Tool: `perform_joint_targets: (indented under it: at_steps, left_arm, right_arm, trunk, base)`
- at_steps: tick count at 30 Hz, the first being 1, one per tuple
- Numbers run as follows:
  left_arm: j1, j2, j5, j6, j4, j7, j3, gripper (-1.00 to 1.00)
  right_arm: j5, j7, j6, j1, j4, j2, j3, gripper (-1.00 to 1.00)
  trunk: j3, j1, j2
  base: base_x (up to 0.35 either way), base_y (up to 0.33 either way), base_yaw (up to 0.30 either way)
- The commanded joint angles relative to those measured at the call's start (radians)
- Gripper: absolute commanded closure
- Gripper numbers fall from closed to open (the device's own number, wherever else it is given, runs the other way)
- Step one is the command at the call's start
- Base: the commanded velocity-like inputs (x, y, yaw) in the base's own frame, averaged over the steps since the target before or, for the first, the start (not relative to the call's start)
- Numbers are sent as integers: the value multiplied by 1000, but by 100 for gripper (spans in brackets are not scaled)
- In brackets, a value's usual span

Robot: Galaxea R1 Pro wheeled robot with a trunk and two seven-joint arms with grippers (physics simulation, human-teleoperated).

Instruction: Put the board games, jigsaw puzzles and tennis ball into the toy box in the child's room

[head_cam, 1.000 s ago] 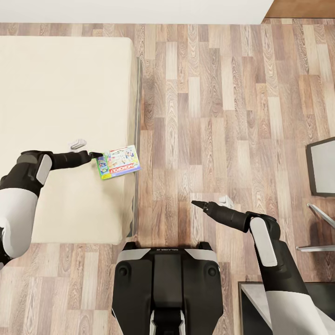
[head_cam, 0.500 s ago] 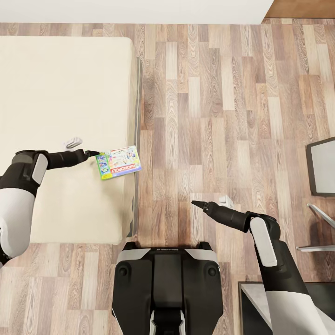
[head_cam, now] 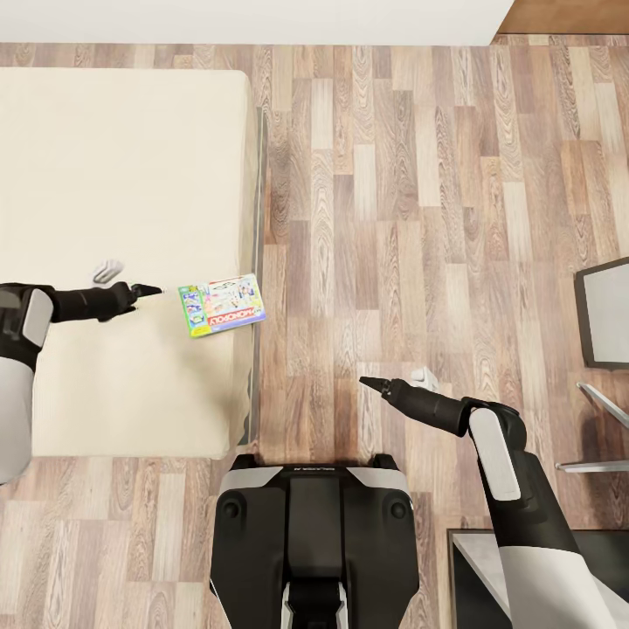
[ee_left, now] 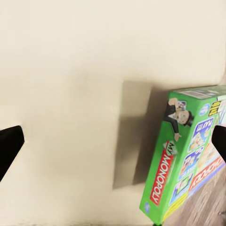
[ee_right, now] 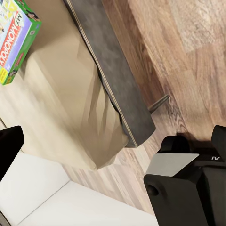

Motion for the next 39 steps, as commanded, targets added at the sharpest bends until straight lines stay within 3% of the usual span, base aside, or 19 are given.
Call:
perform_joint_targets:
  at_steps: [1,7,12,20,27,33,39]
  left_arm:
    - [0,6,9,16,0,2,6,-100]
    - [1,43,9,61,0,-2,20,-100]
    - [2,102,10,108,-1,-45,22,-100]
    - [13,183,1,130,-1,-277,21,-100]
    - [18,241,2,133,-1,-368,17,-100]
    - [44,273,3,133,-1,-436,17,-100]
    - [78,286,2,133,-1,-560,14,-100]
  right_arm:
    - [9,10,4,0,0,0,-2,-100]
    - [8,10,3,0,0,0,-2,-100]
    - [8,10,1,1,0,0,-2,-100]
    - [8,10,-3,1,0,1,-2,-100]
    - [9,9,-4,2,0,2,-2,-100]
    - [7,9,-5,4,-1,2,-2,-100]
    - [5,10,-6,9,-2,1,-3,-100]
  trunk:
    - [-1,1,-2]
    - [-1,1,-2]
    - [3,1,-2]
    - [15,1,-2]
    - [26,1,-2]
    - [36,1,-2]
    - [45,1,-2]
  base:
    - [0,0,0]
    - [0,0,0]
    - [0,0,0]
    - [0,0,0]
    - [0,0,0]
    - [0,0,0]
    - [0,0,0]
